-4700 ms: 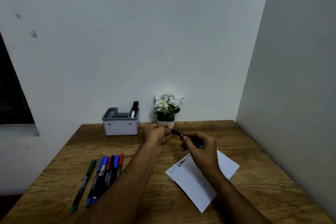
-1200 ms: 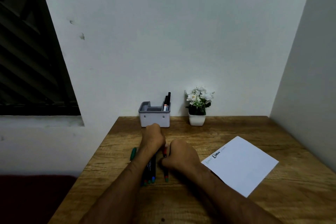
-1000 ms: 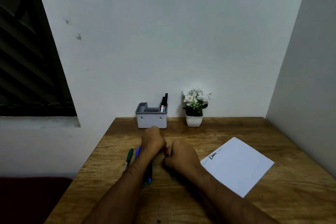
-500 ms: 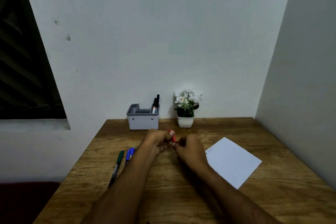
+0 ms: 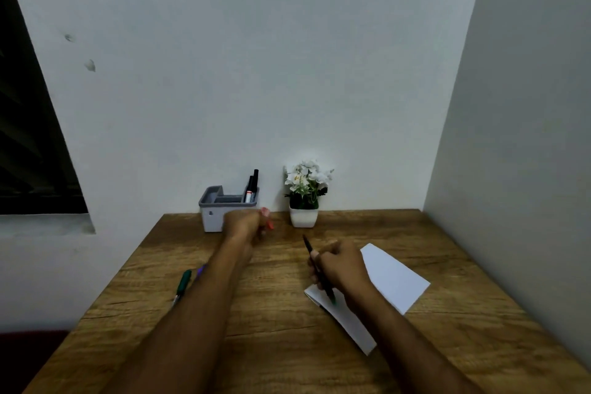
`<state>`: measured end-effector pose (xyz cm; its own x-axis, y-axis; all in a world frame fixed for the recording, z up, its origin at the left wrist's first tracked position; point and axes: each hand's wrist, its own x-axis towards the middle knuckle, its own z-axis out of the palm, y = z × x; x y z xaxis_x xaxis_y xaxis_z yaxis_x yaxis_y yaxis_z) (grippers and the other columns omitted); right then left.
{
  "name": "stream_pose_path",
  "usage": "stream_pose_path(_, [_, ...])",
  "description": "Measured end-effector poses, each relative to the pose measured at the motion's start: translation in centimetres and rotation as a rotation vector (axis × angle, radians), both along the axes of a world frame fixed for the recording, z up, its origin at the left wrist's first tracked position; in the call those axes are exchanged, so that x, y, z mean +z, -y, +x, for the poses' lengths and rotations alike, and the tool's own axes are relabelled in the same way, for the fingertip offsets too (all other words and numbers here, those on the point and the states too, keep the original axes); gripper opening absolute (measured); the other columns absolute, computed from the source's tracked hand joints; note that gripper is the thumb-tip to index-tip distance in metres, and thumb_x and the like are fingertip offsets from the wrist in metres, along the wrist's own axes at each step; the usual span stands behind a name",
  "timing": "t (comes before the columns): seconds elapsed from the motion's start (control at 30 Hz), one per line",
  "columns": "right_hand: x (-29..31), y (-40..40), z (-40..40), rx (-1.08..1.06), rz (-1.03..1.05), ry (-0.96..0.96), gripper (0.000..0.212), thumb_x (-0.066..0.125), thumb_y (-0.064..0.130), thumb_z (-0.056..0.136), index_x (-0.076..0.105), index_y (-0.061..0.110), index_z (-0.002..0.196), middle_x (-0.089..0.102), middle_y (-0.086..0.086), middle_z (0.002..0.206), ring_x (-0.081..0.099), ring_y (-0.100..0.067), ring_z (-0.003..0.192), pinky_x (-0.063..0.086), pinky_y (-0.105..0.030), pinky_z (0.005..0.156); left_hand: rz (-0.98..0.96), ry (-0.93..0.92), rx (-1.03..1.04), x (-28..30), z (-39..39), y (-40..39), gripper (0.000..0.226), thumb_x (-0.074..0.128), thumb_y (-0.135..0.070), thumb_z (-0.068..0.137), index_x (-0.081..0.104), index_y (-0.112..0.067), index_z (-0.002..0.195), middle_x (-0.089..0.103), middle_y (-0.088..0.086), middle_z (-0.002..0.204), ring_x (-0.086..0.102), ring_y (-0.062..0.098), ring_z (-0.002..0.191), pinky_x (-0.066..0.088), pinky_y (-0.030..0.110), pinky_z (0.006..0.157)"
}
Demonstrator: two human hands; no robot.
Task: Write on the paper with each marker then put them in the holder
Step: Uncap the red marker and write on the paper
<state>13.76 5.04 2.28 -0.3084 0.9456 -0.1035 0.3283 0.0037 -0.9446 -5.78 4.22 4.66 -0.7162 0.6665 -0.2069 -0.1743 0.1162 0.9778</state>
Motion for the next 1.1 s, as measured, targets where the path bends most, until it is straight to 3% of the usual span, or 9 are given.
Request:
stream_pose_path(0.17, [-0.2,-0.8,1.3,-0.003,0.075,-0.175,0.011,0.071,0.005,0.093,0.076,0.001,0.084,0.074,-0.022,0.071,0.069,-0.027,0.058,0.063,-0.052,0.066,-0.339,-0.542,-0.306,-0.8,3.8,-0.5,0.018,0.083,-0.026,0.077,0.075,-0.009,0.077,0.075,0.01,0.074,0.071,0.022,0.063,0.059,0.028,0.063])
stream_pose_path(0.2, [-0.1,-0.7,1.7,0.005,0.061,-0.235,0.004,0.071,0.001,0.092,0.074,0.003,0.093,0.074,-0.023,0.074,0.069,-0.029,0.058,0.063,-0.052,0.063,-0.37,-0.582,-0.332,-1.2,4.2,-0.7,0.019,0.082,-0.026,0.077,0.075,-0.009,0.078,0.075,0.01,0.074,0.068,0.02,0.059,0.057,0.026,0.059])
stream_pose_path(0.3, [0.0,-1.1,3.0,0.004,0.061,-0.363,0.032,0.062,-0.01,0.093,0.068,0.013,0.114,0.074,-0.026,0.084,0.071,-0.034,0.061,0.062,-0.044,0.061,-0.4,-0.69,-0.348,-2.5,4.6,-0.9,0.02,0.086,-0.027,0.073,0.077,-0.009,0.075,0.075,0.008,0.073,0.067,0.017,0.059,0.052,0.024,0.055])
stream_pose_path(0.47, [0.0,-2.3,4.7,-0.014,0.073,-0.516,0.034,0.04,-0.008,0.105,0.068,0.004,0.119,0.076,-0.022,0.102,0.078,-0.033,0.086,0.065,-0.038,0.076,-0.389,-0.871,-0.303,-3.4,4.8,-0.6,0.02,0.088,-0.032,0.067,0.078,-0.015,0.071,0.072,-0.004,0.067,0.067,0.006,0.069,0.053,0.021,0.068])
stream_pose_path(0.63, [0.1,-3.0,5.8,-0.073,0.014,-0.744,0.023,0.05,-0.011,0.1,0.062,0.004,0.113,0.077,-0.024,0.097,0.078,-0.034,0.088,0.066,-0.033,0.072,-0.3,-0.986,-0.243,-4.1,4.9,-0.5,0.009,0.08,-0.024,0.069,0.076,-0.019,0.075,0.072,-0.006,0.081,0.068,0.01,0.078,0.057,0.026,0.071])
stream_pose_path(0.83, [-0.4,-4.0,6.8,-0.215,0.118,-0.565,0.013,0.069,0.017,0.097,0.074,0.005,0.098,0.078,-0.011,0.08,0.068,-0.016,0.059,0.056,-0.029,0.051,0.019,-1.164,-0.49,-4.0,7.6,0.3,0.04,0.058,-0.001,0.083,0.071,-0.013,0.118,0.072,-0.002,0.113,0.066,0.01,0.102,0.052,0.019,0.088])
stream_pose_path(1.0, [-1.3,-5.4,7.5,-0.259,0.218,-0.4,0.007,0.076,0.004,0.09,0.075,-0.002,0.093,0.076,-0.02,0.08,0.068,-0.022,0.059,0.059,-0.03,0.051,-0.023,-1.22,-0.73,-5.5,8.9,0.5,0.03,0.048,-0.011,0.089,0.066,-0.017,0.111,0.068,-0.001,0.106,0.06,0.015,0.095,0.047,0.031,0.082])
stream_pose_path(1.07, [-1.6,-5.8,7.7,-0.231,0.235,-0.325,0.002,0.075,-0.001,0.088,0.074,-0.001,0.089,0.075,-0.021,0.078,0.07,-0.026,0.062,0.06,-0.032,0.055,-0.062,-1.252,-0.764,-6.2,8.9,0.5,0.034,0.045,-0.016,0.091,0.064,-0.023,0.119,0.067,-0.004,0.116,0.059,0.014,0.106,0.045,0.035,0.098])
stream_pose_path(1.1, [-1.8,-6.0,7.7,-0.21,0.234,-0.298,0.002,0.073,-0.001,0.087,0.074,-0.002,0.089,0.074,-0.021,0.077,0.071,-0.028,0.064,0.061,-0.033,0.057,-0.066,-1.263,-0.781,-6.5,8.8,0.5,0.038,0.044,-0.017,0.095,0.061,-0.024,0.128,0.063,-0.005,0.129,0.056,0.013,0.118,0.036,0.028,0.108])
